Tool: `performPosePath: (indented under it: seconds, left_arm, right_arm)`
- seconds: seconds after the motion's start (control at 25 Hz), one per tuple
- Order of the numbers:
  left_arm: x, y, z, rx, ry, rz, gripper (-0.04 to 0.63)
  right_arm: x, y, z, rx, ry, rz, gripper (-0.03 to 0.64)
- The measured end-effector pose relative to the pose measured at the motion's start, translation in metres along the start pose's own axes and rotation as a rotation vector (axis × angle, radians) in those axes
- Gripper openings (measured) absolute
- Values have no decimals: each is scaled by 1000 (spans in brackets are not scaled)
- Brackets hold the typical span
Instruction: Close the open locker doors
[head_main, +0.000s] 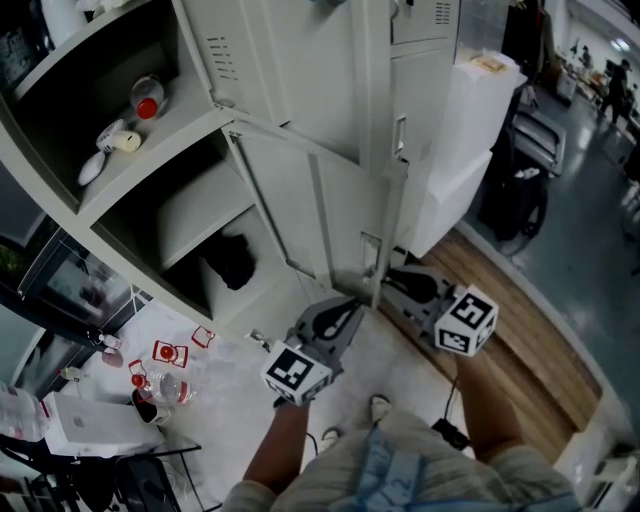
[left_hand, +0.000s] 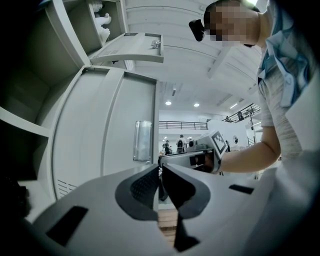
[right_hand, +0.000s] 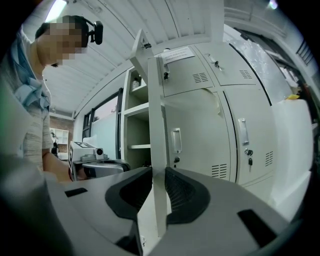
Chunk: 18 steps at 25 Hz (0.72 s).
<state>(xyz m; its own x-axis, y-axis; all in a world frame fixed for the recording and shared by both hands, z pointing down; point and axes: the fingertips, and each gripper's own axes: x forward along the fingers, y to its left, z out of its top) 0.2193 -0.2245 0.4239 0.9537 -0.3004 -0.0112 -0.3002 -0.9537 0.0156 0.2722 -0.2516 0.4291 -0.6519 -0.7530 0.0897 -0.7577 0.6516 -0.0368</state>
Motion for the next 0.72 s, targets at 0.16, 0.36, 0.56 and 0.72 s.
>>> performPosePath:
  seconds: [0.16, 0.36, 0.56, 0.72]
  left_arm:
    - [-11, 0, 5, 9, -2, 15, 5]
    - [-26, -4, 9, 19, 11, 35, 5]
    - [-44, -9, 11, 24, 22, 41, 5]
    - [-65, -5, 12, 25, 24, 63, 5]
  right_arm:
    - [0, 14, -1, -6, 8, 1, 61]
    - [3, 37, 0, -24, 15, 17, 60]
    - [15, 74, 2, -77, 43, 56, 60]
    - [26, 104, 4, -71, 66, 52, 60]
